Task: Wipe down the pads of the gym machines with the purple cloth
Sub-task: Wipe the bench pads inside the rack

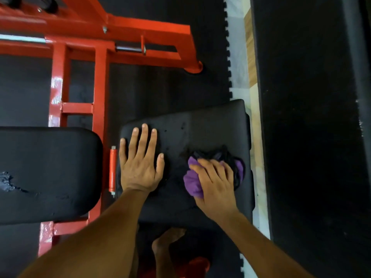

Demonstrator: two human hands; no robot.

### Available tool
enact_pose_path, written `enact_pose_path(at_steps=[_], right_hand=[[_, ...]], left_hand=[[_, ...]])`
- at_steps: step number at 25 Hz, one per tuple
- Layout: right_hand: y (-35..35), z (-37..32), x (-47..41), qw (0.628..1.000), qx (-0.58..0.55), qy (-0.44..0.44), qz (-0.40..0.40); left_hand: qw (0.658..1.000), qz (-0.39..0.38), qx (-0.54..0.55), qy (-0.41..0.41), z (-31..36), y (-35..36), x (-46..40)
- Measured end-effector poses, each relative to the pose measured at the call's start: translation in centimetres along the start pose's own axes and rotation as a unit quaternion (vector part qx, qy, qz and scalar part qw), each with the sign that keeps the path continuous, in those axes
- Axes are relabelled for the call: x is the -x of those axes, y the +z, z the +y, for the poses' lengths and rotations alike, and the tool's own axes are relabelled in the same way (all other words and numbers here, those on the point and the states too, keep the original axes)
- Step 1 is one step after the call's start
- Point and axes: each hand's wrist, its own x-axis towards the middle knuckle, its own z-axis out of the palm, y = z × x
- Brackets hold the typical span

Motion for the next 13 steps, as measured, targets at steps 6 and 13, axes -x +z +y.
enact_pose_path(at_steps=[6, 13], right_hand=[[-1.6, 2.2, -17.7, 0.993, 0.094, 0.065, 0.032], [-3.2, 2.9, -9.0, 0.996, -0.068, 0.043, 0.037]], left_hand=[[1.0, 0.008, -0.001, 0.002, 0.0, 0.3, 0.1], [1.0, 0.01, 0.005, 0.0, 0.1, 0.1, -0.1]])
